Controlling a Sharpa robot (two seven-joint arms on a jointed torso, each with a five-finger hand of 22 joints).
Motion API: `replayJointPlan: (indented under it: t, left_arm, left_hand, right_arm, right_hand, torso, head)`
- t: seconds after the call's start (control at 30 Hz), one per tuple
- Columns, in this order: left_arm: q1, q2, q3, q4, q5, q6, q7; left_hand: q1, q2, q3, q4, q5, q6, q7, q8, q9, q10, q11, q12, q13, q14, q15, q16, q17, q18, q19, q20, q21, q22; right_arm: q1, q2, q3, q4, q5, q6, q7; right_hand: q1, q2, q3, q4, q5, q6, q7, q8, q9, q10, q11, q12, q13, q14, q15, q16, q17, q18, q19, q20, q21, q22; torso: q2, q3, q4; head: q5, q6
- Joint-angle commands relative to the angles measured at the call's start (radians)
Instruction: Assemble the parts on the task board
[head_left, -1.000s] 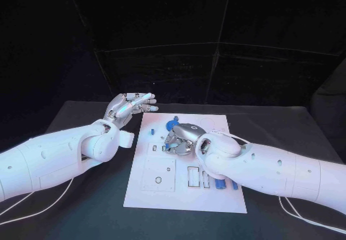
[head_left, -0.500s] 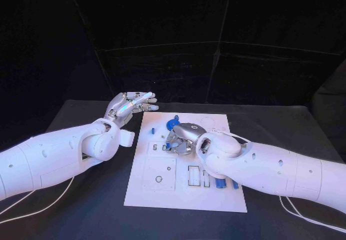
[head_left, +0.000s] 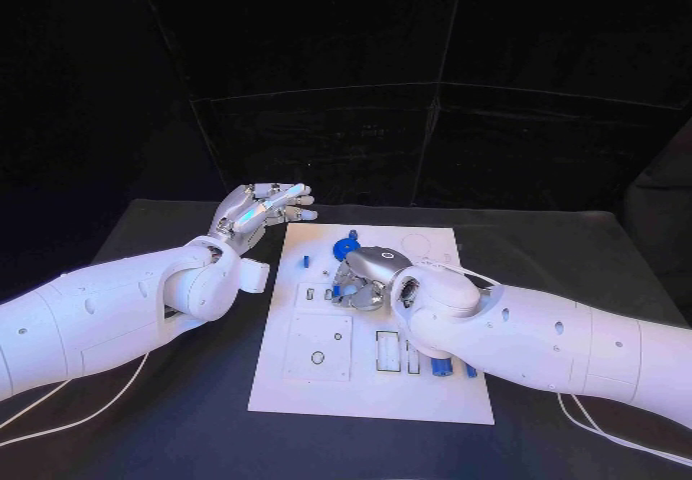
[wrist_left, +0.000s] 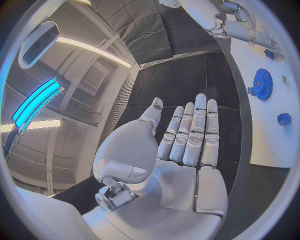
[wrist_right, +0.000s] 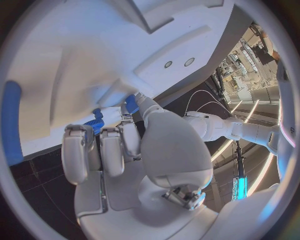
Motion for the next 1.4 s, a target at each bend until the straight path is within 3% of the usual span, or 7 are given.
replayJointPlan:
  t: [0.03,0.37,0.53,0.67,1.13,1.4]
  left_arm:
    - [0.002,0.001,0.001,0.0,0.003,0.013,0.009]
    - [0.002,0.002,0.001,-0.001,0.003,0.014,0.009]
    - [0.002,0.002,0.001,-0.001,0.003,0.014,0.008]
    - [0.002,0.002,0.001,-0.001,0.003,0.014,0.008]
    - [0.002,0.001,0.001,-0.001,0.003,0.014,0.005]
    - [0.002,0.001,0.001,-0.002,0.003,0.016,0.005]
  left_hand:
    - [-0.001,0.012,0.003,0.0,0.002,-0.003,0.005,-0.005,0.0,0.002,0.006,-0.006,0.0,0.002,0.002,-0.006,0.001,0.008,0.007,0.003,-0.005,-0.001]
    - [-0.001,0.012,0.003,0.0,0.002,-0.003,0.005,-0.005,0.0,0.002,0.006,-0.006,0.0,0.002,0.002,-0.006,0.001,0.008,0.007,0.003,-0.005,-0.001]
    - [-0.001,0.012,0.003,0.0,0.002,-0.003,0.005,-0.005,0.0,0.002,0.006,-0.006,0.0,0.002,0.002,-0.006,0.001,0.008,0.007,0.003,-0.005,-0.001]
    - [-0.002,0.012,0.003,0.001,0.002,-0.003,0.005,-0.005,0.0,0.002,0.006,-0.006,0.0,0.002,0.002,-0.007,0.001,0.008,0.007,0.003,-0.005,-0.001]
    - [-0.002,0.012,0.003,0.001,0.002,-0.003,0.005,-0.005,0.0,0.002,0.006,-0.006,0.0,0.002,0.002,-0.007,0.001,0.008,0.007,0.003,-0.005,-0.001]
    - [-0.002,0.012,0.003,0.001,0.002,-0.003,0.005,-0.005,0.0,0.002,0.006,-0.006,0.0,0.002,0.002,-0.007,0.001,0.008,0.007,0.003,-0.005,-0.001]
  right_arm:
    - [-0.008,0.0,-0.007,-0.008,-0.015,0.054,-0.041]
    - [-0.008,0.005,-0.007,-0.013,-0.019,0.063,-0.05]
    - [-0.008,0.006,-0.007,-0.014,-0.019,0.064,-0.051]
    - [-0.008,0.007,-0.007,-0.014,-0.019,0.058,-0.053]
    - [-0.008,0.007,-0.007,-0.014,-0.016,0.059,-0.062]
    - [-0.008,0.007,-0.007,-0.013,-0.017,0.011,-0.059]
  right_hand:
    - [-0.007,-0.002,-0.003,0.002,0.008,0.002,0.002,-0.002,-0.001,-0.009,0.001,-0.007,0.033,0.072,-0.004,-0.006,0.124,-0.015,0.031,-0.005,0.0,0.168]
    - [-0.013,-0.005,-0.005,0.004,0.011,-0.001,0.003,-0.004,-0.002,-0.01,0.002,-0.009,0.032,0.072,-0.003,-0.007,0.123,-0.015,0.03,-0.005,-0.001,0.167]
    - [-0.024,-0.014,-0.01,0.007,0.011,-0.008,0.006,-0.009,-0.003,-0.013,0.004,-0.014,0.028,0.071,-0.002,-0.008,0.121,-0.014,0.028,-0.004,-0.002,0.164]
    - [-0.046,-0.035,-0.027,0.015,0.007,-0.038,0.015,-0.026,-0.008,-0.018,0.011,-0.023,0.021,0.07,0.004,-0.01,0.117,-0.014,0.026,0.001,-0.004,0.161]
    - [-0.061,-0.047,-0.044,0.022,0.002,-0.06,0.02,-0.035,-0.006,-0.025,0.017,-0.033,0.013,0.069,0.01,-0.015,0.111,-0.012,0.021,0.006,-0.007,0.155]
    - [-0.08,-0.069,-0.079,0.04,-0.017,-0.121,0.034,-0.057,-0.008,-0.047,0.03,-0.063,-0.011,0.068,0.02,-0.018,0.107,-0.011,0.017,0.015,-0.01,0.15]
  torso:
    - [0.0,0.0001,-0.0001]
    - [0.0,0.0,0.0002]
    - [0.0,-0.0004,0.0003]
    - [0.001,0.0002,-0.0001]
    - [0.0,0.0004,-0.0001]
    - [0.0,0.0003,-0.0004]
  head:
    - [-0.001,0.0]
    - [-0.001,-0.001]
    - [-0.001,-0.001]
    - [-0.001,-0.001]
    - [0.0,-0.002]
    - [0.0,-0.004]
